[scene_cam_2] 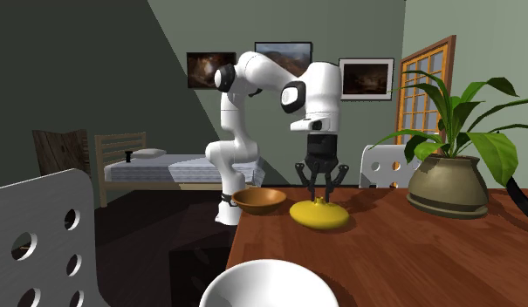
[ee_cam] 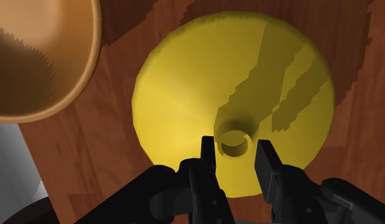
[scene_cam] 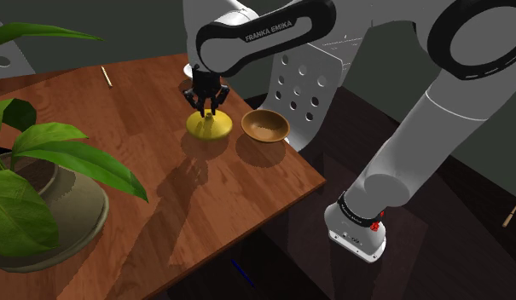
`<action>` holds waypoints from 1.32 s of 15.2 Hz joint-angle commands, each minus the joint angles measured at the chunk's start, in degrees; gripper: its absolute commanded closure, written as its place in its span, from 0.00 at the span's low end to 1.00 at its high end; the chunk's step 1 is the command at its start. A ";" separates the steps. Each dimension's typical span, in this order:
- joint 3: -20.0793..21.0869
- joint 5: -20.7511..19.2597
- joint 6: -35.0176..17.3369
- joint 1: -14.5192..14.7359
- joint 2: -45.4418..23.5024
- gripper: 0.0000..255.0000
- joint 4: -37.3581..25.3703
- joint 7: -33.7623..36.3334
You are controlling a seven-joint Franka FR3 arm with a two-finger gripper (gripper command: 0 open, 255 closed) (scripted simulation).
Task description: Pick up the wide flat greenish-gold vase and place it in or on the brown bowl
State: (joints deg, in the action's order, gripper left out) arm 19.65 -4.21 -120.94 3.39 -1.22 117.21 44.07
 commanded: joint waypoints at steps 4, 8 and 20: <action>-0.03 0.56 3.52 -0.05 1.10 1.00 -2.52 -0.53; -0.06 0.93 6.49 -0.08 1.87 1.00 -4.78 -0.91; -0.13 1.49 15.56 -0.13 2.95 1.00 -12.85 -1.66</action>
State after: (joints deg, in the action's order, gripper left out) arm 19.58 -2.77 -106.17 3.32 1.64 105.07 42.57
